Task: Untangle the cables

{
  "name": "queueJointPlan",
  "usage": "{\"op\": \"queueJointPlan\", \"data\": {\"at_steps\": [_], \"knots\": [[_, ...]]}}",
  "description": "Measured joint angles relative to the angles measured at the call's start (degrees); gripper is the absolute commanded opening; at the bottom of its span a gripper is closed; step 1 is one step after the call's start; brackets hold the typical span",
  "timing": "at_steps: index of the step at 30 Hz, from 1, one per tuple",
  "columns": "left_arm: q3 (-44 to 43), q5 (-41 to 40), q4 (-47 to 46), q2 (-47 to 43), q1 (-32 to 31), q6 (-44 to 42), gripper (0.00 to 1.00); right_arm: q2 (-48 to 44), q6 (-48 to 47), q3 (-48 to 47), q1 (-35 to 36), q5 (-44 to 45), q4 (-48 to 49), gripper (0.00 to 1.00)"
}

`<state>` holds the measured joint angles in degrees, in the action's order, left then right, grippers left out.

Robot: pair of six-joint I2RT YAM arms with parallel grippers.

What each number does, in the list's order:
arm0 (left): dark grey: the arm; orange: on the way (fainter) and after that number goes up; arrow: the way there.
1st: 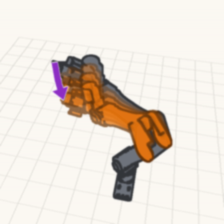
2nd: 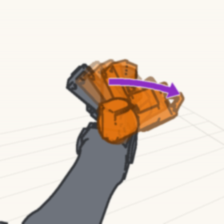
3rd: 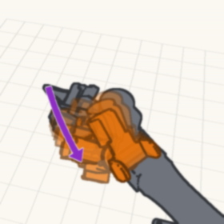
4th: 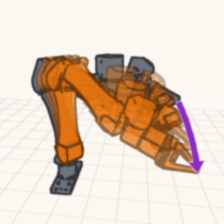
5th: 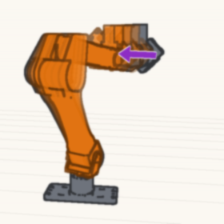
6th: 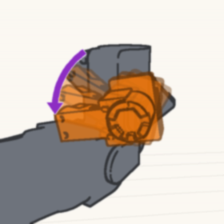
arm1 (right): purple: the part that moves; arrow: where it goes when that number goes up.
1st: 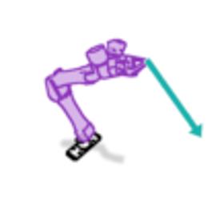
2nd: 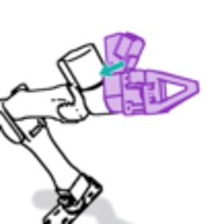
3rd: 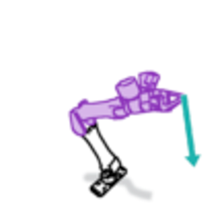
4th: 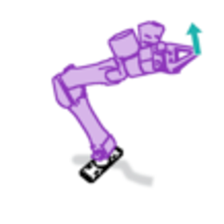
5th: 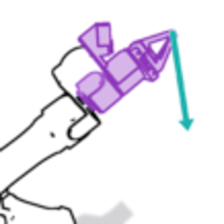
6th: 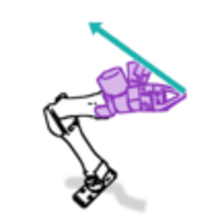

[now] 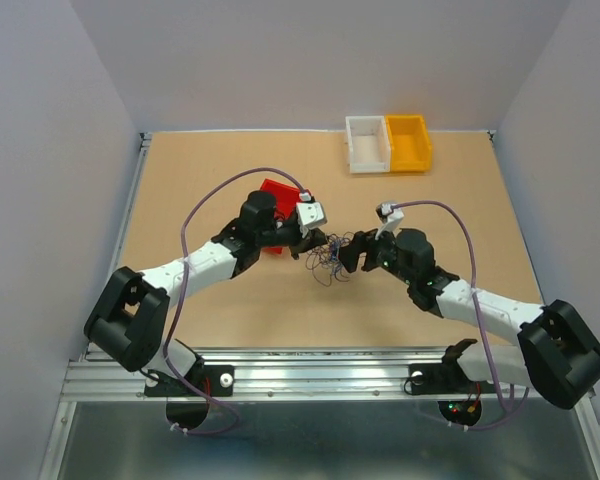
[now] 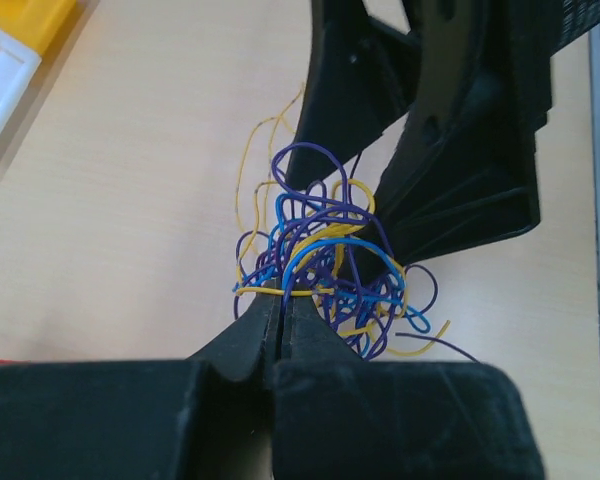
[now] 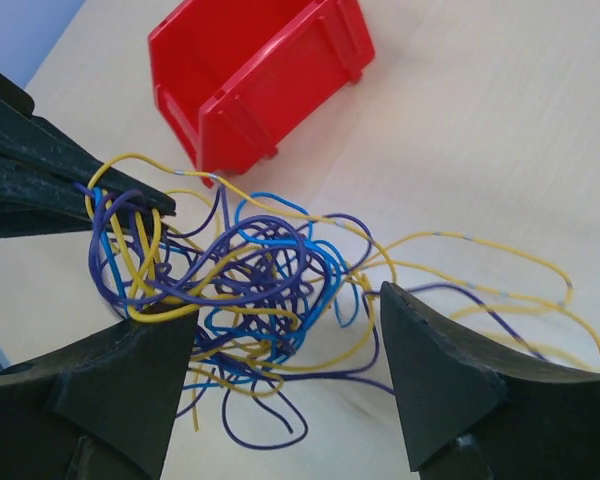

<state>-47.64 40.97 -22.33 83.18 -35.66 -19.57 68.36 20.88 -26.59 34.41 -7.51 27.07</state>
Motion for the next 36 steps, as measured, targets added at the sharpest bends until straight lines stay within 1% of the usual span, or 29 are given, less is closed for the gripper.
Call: {"op": "queueJointPlan", "data": {"at_steps": [2,3,6,7,8,11,12,14,17,20,22,23,24,25,26,27,29,30,32,33,35,36], "knots": [[0.3,1.0,0.2,-0.8,-0.5,-0.5,0.00,1.0,-0.5,-0.2,1.5,0.0,0.5,0.67],[0.3,1.2,0.4,-1.2,-0.7,-0.6,0.00,1.7,-0.7,-0.4,2.4,0.0,0.7,0.51],[0.5,1.3,0.5,-2.3,-1.0,-0.9,0.00,3.4,-1.5,-1.2,4.0,1.2,0.7,0.27],[1.1,1.3,0.3,-3.1,-1.0,-0.9,0.00,3.7,-1.4,-1.4,4.5,2.9,0.6,0.22],[1.7,1.3,0.3,-4.1,-1.0,-0.9,0.00,3.8,-1.0,-1.5,4.7,3.8,0.6,0.22],[3.4,1.1,0.2,-6.8,-1.0,-0.8,0.00,3.6,0.2,-1.5,4.7,11.4,0.2,0.22],[4.1,1.0,0.1,-8.1,-1.0,-0.8,0.00,3.2,1.1,-1.5,4.7,16.6,-0.2,0.20],[5.0,1.0,-0.1,-10.6,-0.9,-0.6,0.00,1.9,3.5,-1.5,4.7,23.8,-1.7,0.16],[5.6,1.7,-0.4,-13.4,-0.1,0.1,0.00,-0.2,7.4,-1.6,3.6,30.5,-3.1,0.15],[6.1,3.6,-0.7,-16.9,2.1,2.0,0.00,-0.9,11.9,-1.6,-0.5,35.5,-6.1,0.25],[7.0,4.2,-2.2,-20.6,4.9,4.6,0.00,-0.7,14.1,-1.6,-3.4,37.9,-8.8,0.31],[7.5,4.3,-3.1,-22.1,6.2,5.5,0.00,-0.7,15.0,-1.6,-4.1,39.3,-10.1,0.43],[9.0,3.4,-5.7,-24.8,8.7,7.7,0.00,-0.5,16.4,-1.6,-4.9,41.3,-12.3,0.46],[10.3,2.4,-7.3,-27.2,10.7,9.3,0.00,-0.4,17.3,-1.6,-5.6,42.4,-13.5,0.52],[11.7,0.3,-9.3,-29.4,12.5,11.2,0.00,-0.4,18.3,-1.6,-6.2,44.5,-15.6,0.61],[13.5,-2.8,-11.9,-32.0,14.4,13.0,0.00,-0.5,18.9,-1.6,-6.4,45.5,-16.6,0.68],[16.8,-6.3,-16.3,-35.5,16.0,15.6,0.00,-1.0,20.6,-1.6,-6.5,47.5,-18.6,0.70],[17.7,-6.4,-17.6,-36.5,16.2,16.3,0.00,-1.8,20.9,-1.6,-6.5,48.3,-19.6,0.73],[18.9,-4.2,-19.7,-37.2,16.2,17.6,0.00,-3.6,21.0,-1.6,-6.5,48.9,-20.4,0.77],[18.9,-2.6,-20.8,-36.7,16.2,18.0,0.00,-4.9,21.0,-1.6,-6.5,49.1,-20.7,0.81],[18.3,2.2,-21.7,-34.2,16.0,18.5,0.00,-7.4,20.0,-1.6,-6.5,48.6,-20.7,0.86],[18.1,3.7,-21.7,-33.0,15.8,18.7,0.00,-8.7,18.8,-1.6,-6.5,47.5,-20.4,0.90]]}}
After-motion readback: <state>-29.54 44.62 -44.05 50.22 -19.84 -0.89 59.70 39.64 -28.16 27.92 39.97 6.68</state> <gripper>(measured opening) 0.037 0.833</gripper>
